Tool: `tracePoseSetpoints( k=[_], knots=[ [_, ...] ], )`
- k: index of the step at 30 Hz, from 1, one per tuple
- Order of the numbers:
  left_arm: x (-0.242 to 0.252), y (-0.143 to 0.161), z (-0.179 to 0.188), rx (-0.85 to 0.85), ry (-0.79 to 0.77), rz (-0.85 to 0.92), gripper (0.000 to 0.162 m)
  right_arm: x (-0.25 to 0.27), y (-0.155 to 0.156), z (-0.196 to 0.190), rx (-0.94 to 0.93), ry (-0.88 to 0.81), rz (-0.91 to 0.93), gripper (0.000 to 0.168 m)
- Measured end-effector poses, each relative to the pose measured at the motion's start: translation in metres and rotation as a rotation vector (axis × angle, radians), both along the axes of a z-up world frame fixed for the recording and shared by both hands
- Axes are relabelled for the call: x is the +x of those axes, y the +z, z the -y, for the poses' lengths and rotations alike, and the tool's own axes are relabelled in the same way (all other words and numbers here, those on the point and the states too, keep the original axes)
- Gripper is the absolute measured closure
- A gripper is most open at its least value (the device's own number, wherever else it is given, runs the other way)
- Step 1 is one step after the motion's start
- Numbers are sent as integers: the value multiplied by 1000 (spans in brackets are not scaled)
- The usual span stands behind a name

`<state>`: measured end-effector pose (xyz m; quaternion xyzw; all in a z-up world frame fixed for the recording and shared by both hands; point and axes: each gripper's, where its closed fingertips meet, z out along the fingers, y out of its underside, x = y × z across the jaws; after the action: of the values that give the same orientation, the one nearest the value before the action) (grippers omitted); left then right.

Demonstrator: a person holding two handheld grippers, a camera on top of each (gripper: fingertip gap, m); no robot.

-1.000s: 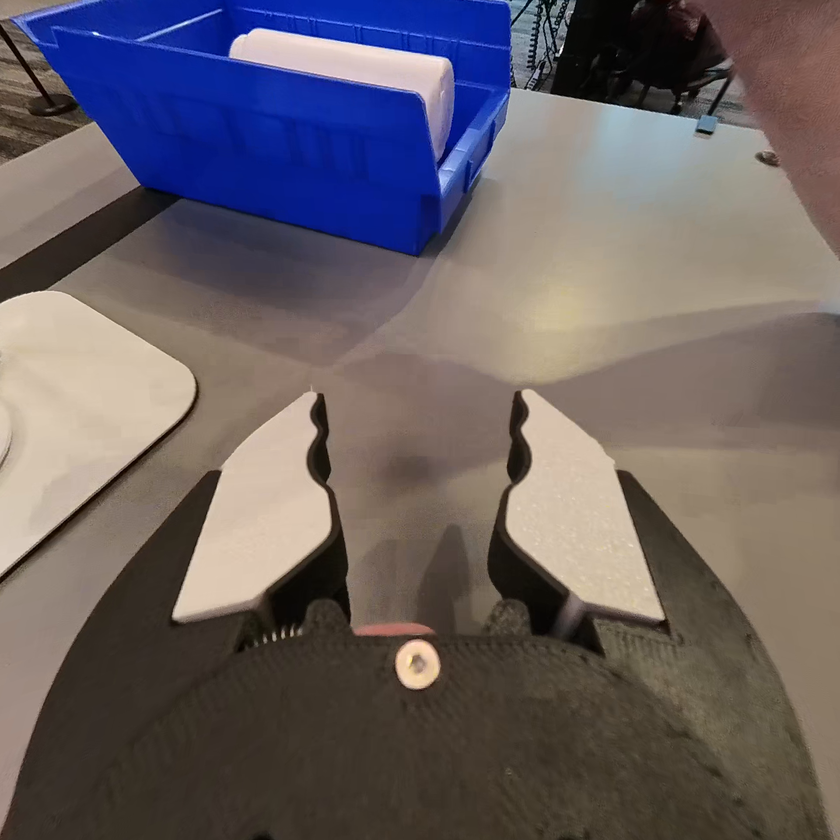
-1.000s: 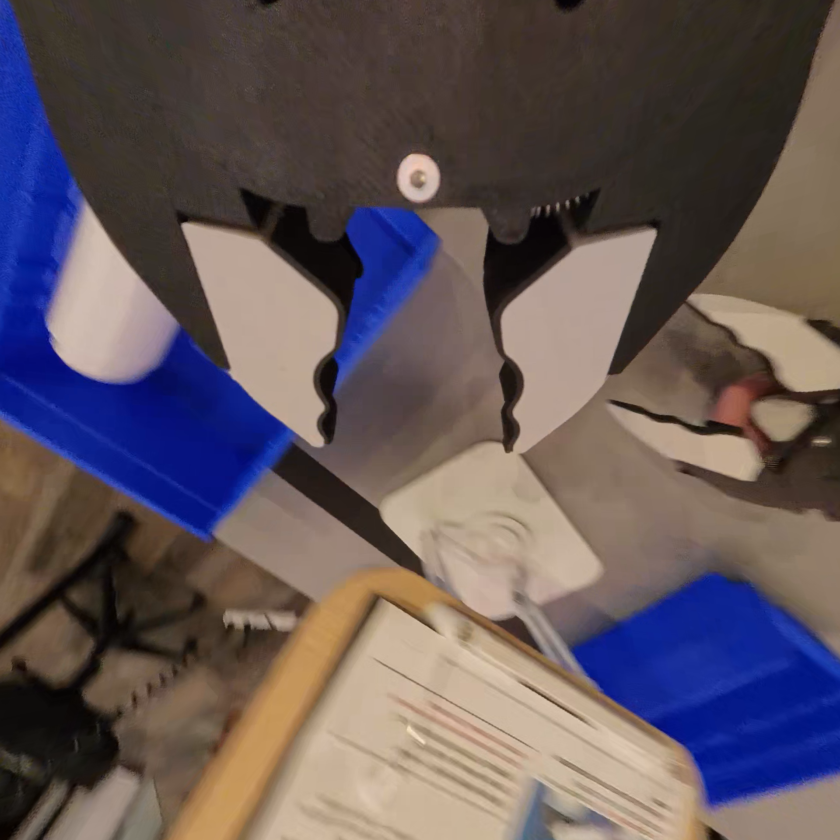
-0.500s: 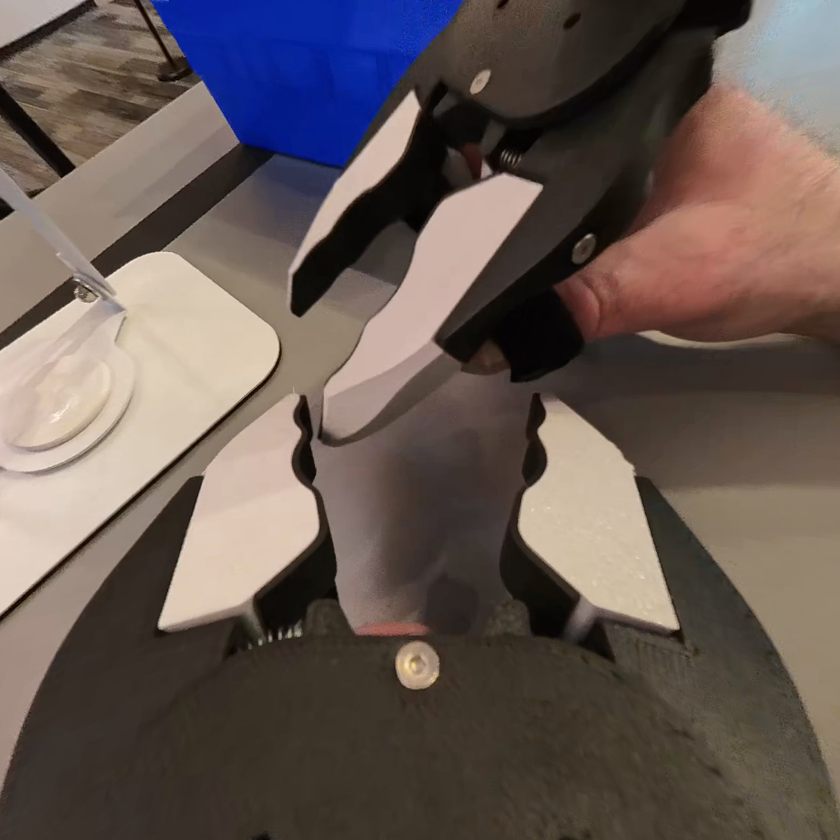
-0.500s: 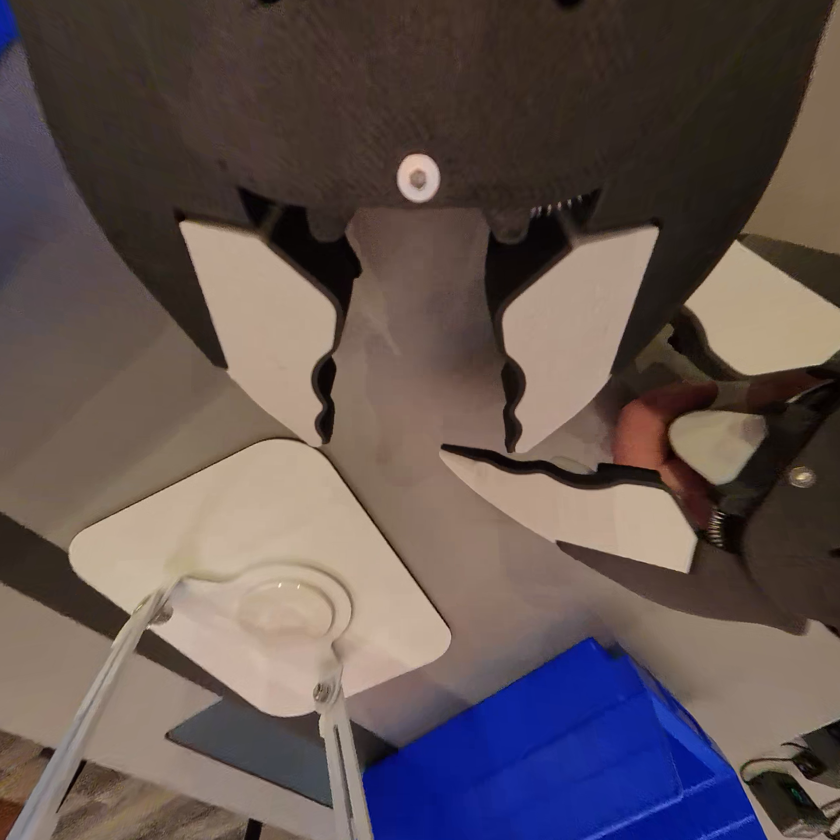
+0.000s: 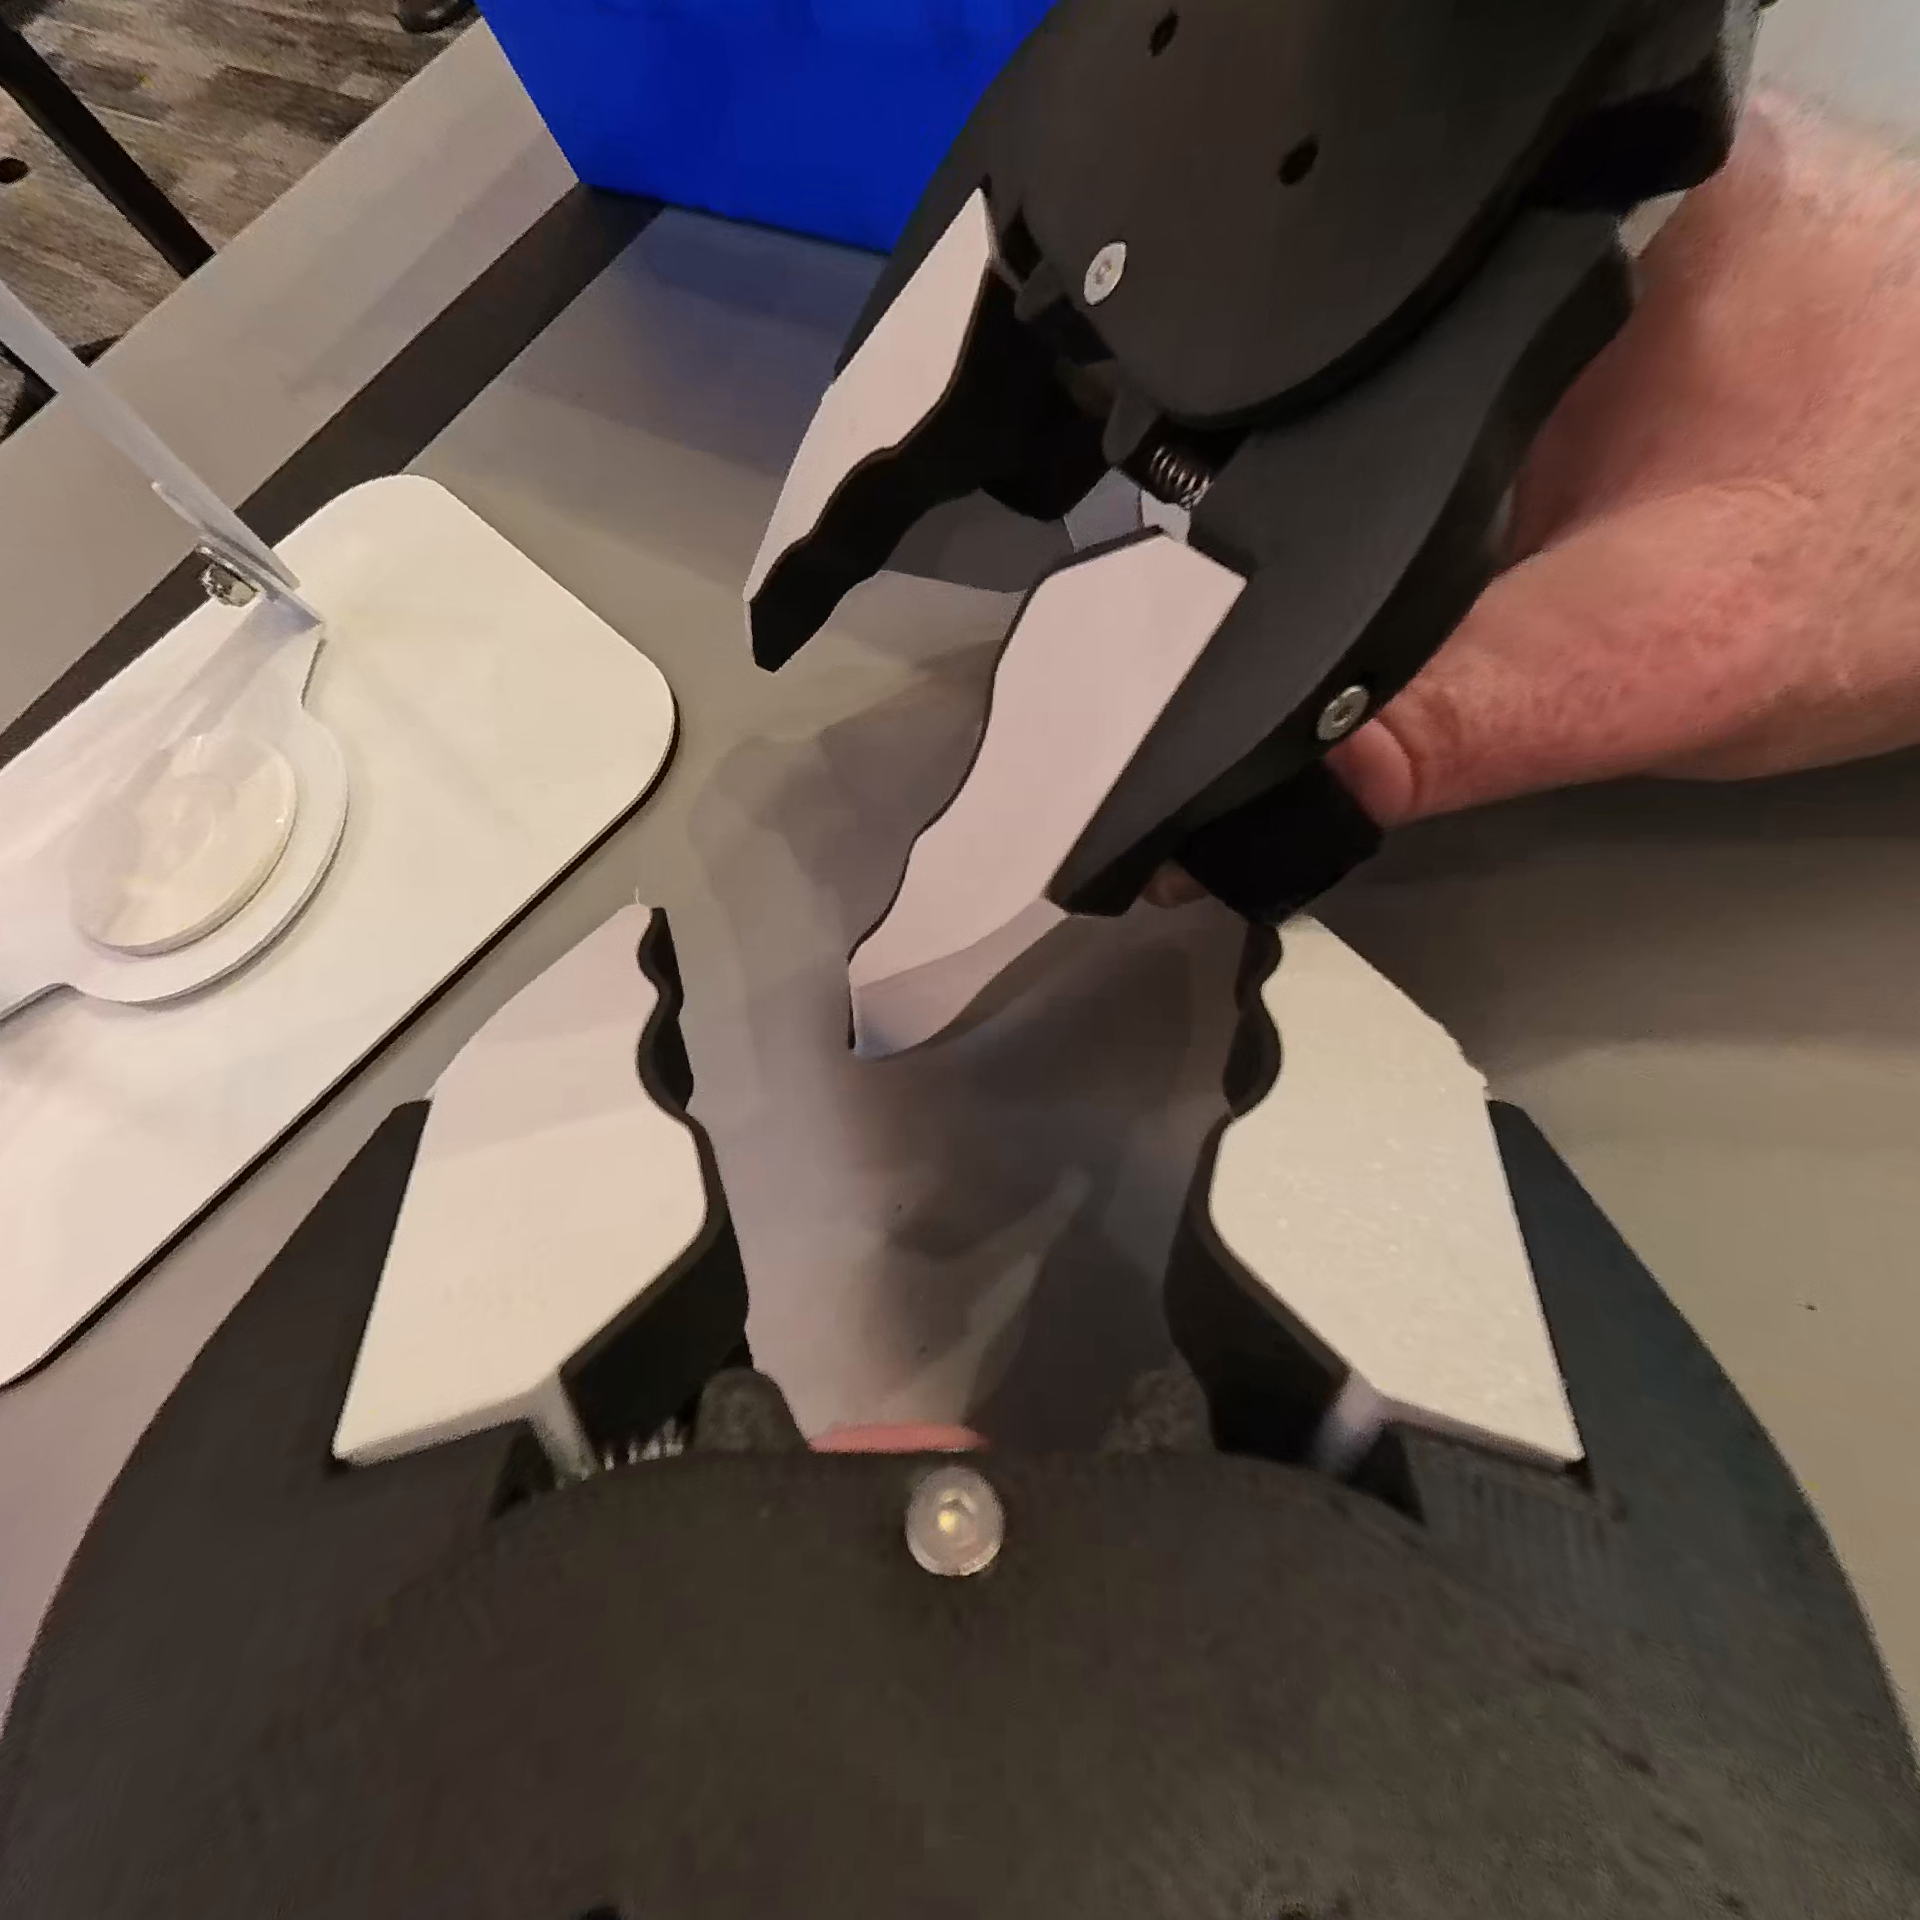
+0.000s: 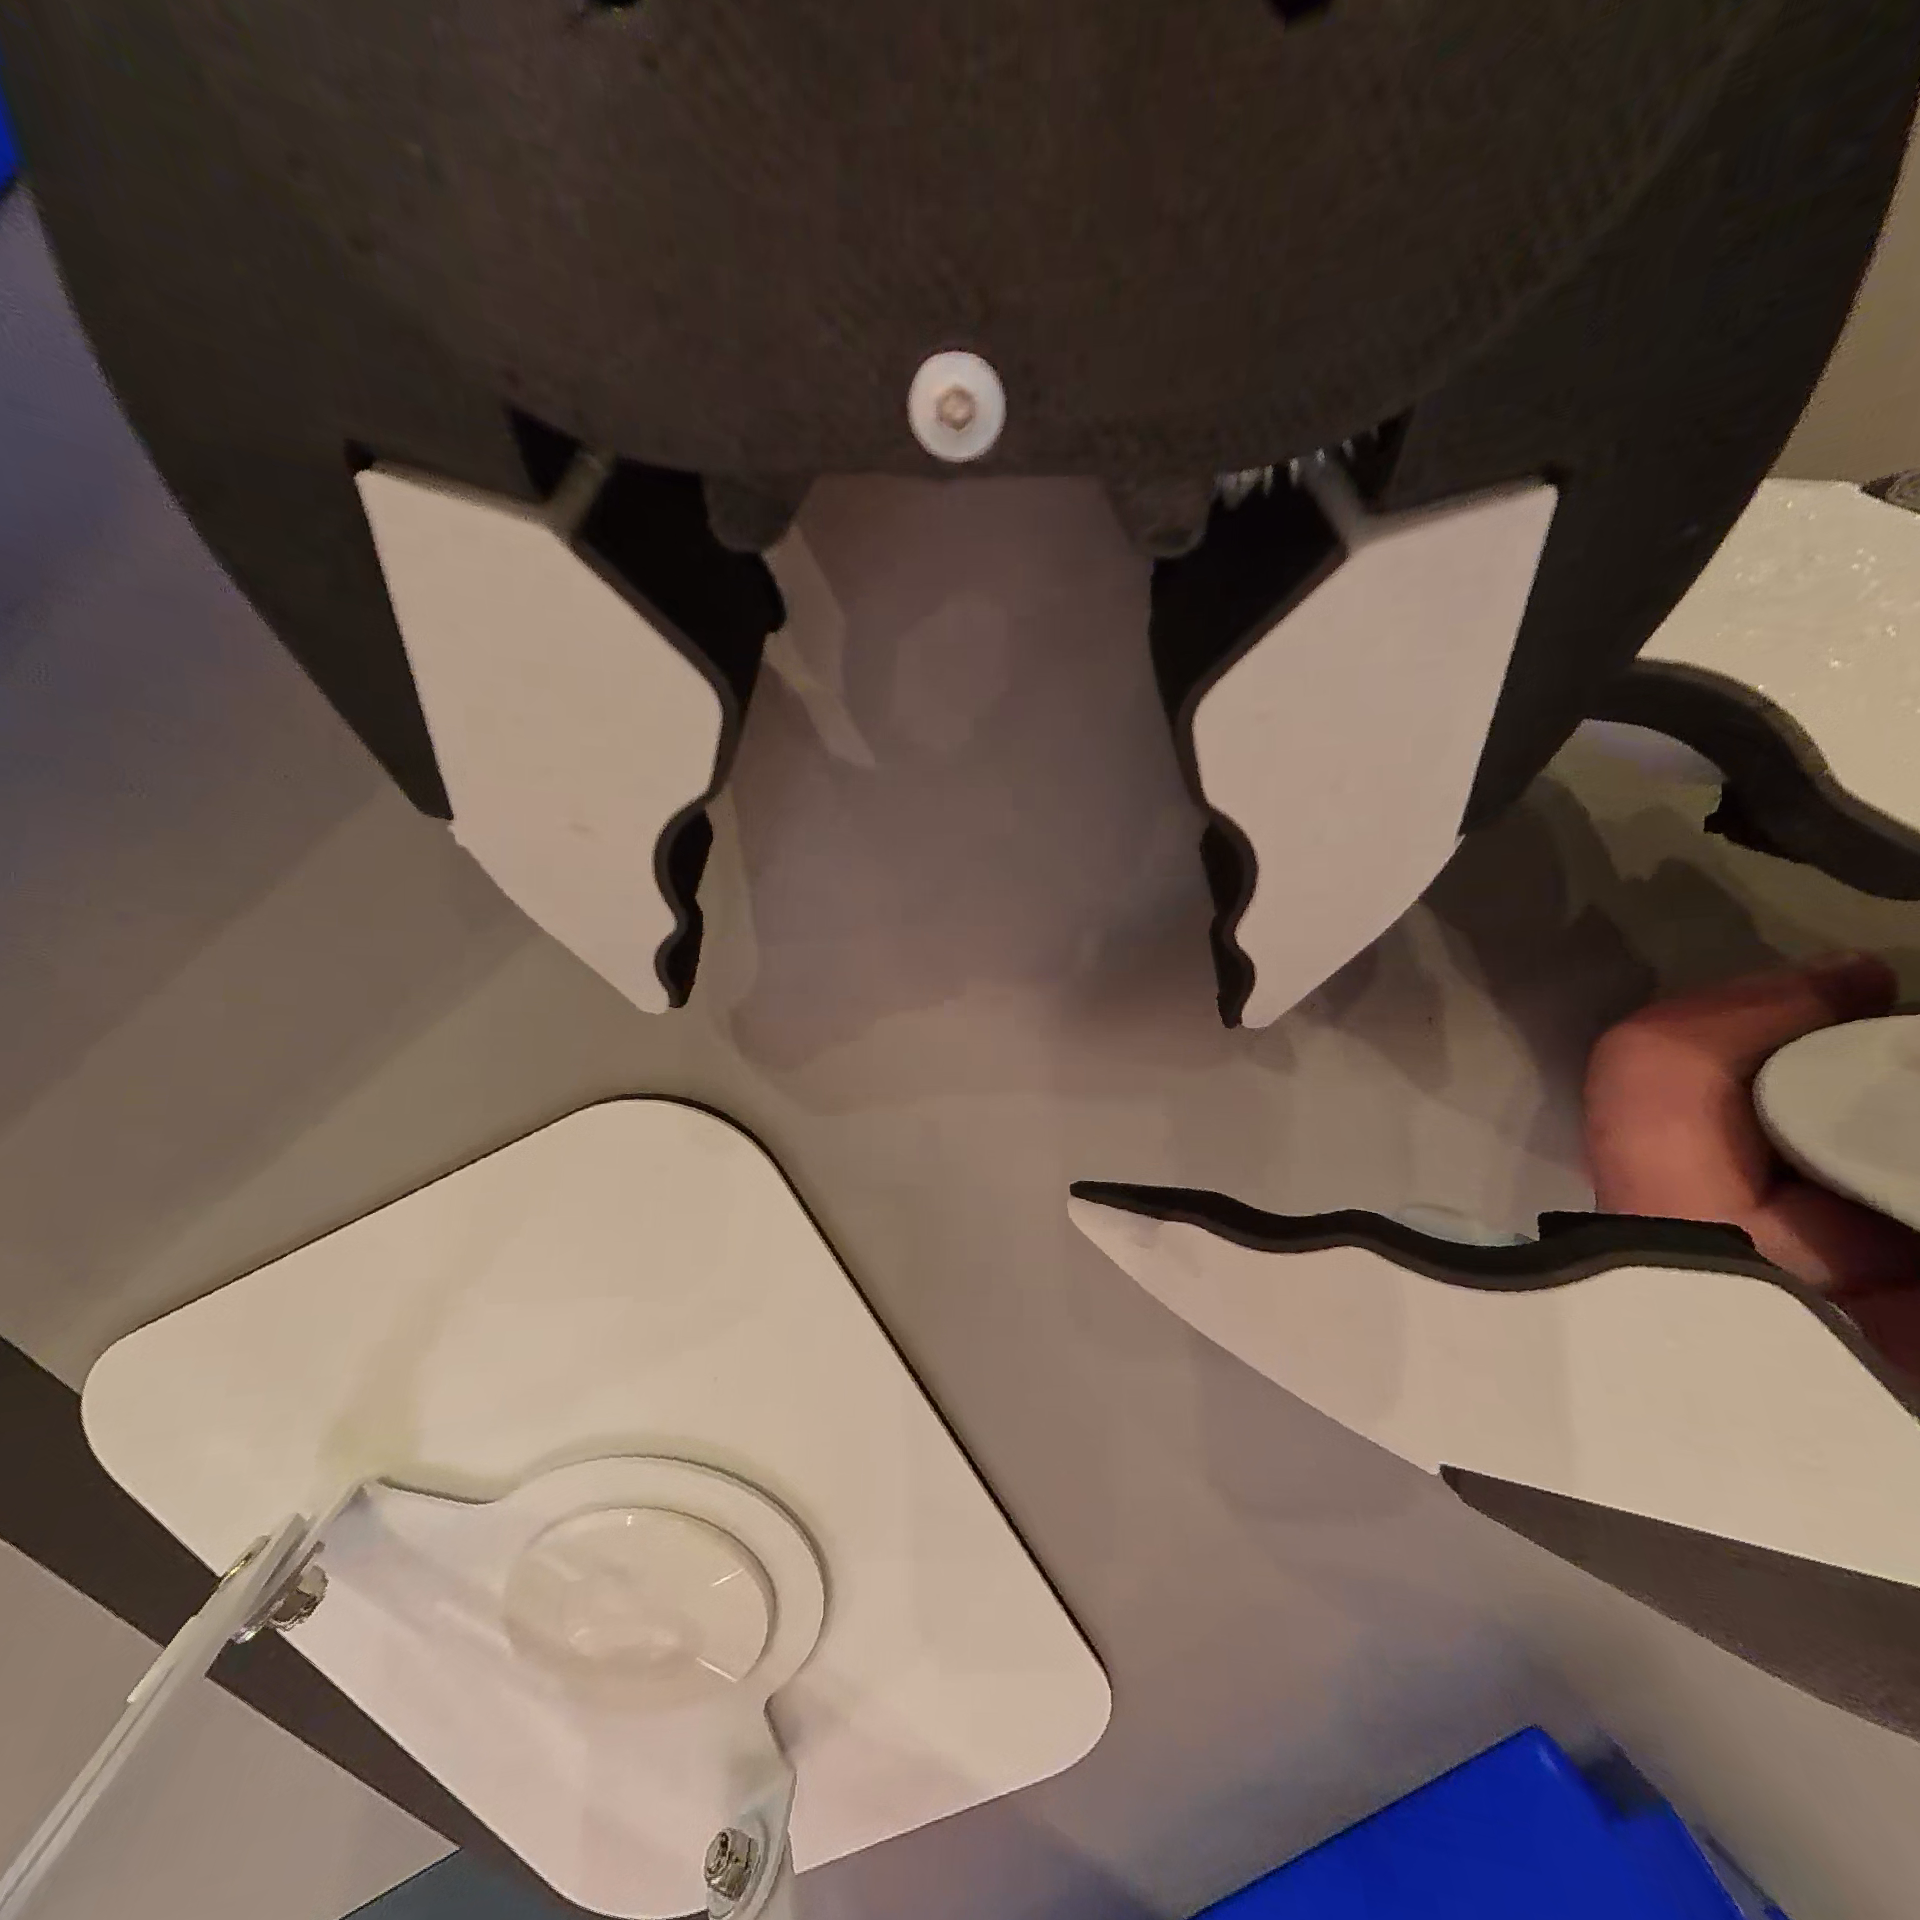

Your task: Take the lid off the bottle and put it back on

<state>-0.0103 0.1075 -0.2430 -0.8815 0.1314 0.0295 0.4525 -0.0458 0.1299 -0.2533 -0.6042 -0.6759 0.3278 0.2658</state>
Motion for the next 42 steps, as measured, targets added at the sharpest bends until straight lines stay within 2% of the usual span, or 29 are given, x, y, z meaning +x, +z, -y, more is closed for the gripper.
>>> tracePoseSetpoints(
  k=[14, 18, 21, 26, 29, 31, 34, 37, 42],
  knots=[
    [0, -3, 1, -18, -2, -28, 60, 1, -5, 1, 34, 18, 26, 75],
    [-8, 2, 3, 15, 27, -29, 62, 0, 4, -1, 43, 12, -22, 75],
    [-32, 17, 14, 85, 114, -36, 70, 3, 31, -5, 99, -3, -99, 75],
    [-99, 61, 53, 203, 343, -119, 72, 23, 108, -14, 204, -62, -280, 76],
    [-152, 82, 88, 247, 525, -166, 72, 53, 154, -38, 274, -171, -387, 78],
    [-183, 92, 110, 271, 636, -144, 73, 78, 170, -63, 324, -274, -402, 78],
    [-224, 85, 133, 227, 767, -76, 73, 107, 158, -103, 336, -407, -306, 74],
    [-244, 62, 136, 142, 804, 42, 73, 124, 126, -132, 309, -485, -168, 72],
    [-248, 38, 130, 66, 786, 146, 101, 128, 73, -155, 216, -518, 2, 73]
  ],
)
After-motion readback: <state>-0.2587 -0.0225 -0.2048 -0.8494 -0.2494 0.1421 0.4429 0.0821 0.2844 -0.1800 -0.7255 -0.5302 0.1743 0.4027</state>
